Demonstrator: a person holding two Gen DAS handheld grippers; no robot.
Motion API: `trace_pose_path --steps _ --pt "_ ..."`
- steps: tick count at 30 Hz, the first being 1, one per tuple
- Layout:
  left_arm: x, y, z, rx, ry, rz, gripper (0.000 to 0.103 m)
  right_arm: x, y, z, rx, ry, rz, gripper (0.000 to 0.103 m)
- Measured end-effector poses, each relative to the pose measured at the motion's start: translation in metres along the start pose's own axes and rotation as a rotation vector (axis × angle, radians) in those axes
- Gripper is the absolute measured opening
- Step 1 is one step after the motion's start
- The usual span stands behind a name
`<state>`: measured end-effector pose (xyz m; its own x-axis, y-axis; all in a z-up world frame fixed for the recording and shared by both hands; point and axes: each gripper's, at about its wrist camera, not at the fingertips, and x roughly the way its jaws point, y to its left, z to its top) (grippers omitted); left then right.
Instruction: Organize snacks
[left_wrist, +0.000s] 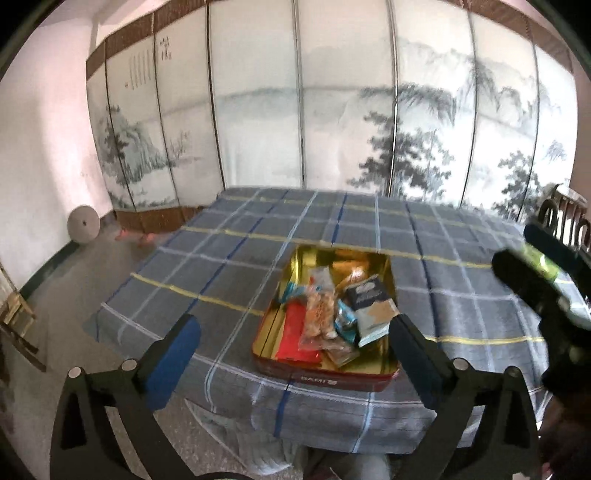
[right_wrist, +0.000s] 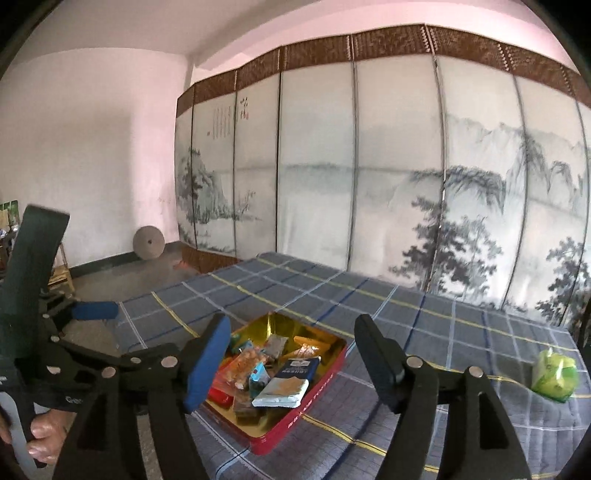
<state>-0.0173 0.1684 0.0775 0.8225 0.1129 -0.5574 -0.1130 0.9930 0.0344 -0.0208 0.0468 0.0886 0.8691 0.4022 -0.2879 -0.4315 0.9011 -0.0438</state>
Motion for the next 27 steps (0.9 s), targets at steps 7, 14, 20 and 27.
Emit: trace_pose_path --steps 7,14,20,27 --pt "-0.048 0.004 0.011 -0.063 -0.099 -0.027 0.103 -0.045 -0.004 0.005 0.024 -0.077 -0.019 0.076" --pt "-0.064 -0.001 0.008 -0.07 -0.088 -0.037 0.103 -0.08 0.0 0.007 0.013 -0.134 -0.039 0.079" --pt "-0.07 -0.01 -0.004 -0.051 -0.076 0.004 0.103 -0.096 0.001 0.005 0.019 -0.148 -0.051 0.08" --pt "-0.071 -0.015 -0.008 -0.052 -0.057 -0.004 0.103 -0.106 0.0 0.0 0.018 -0.141 -0.065 0.081"
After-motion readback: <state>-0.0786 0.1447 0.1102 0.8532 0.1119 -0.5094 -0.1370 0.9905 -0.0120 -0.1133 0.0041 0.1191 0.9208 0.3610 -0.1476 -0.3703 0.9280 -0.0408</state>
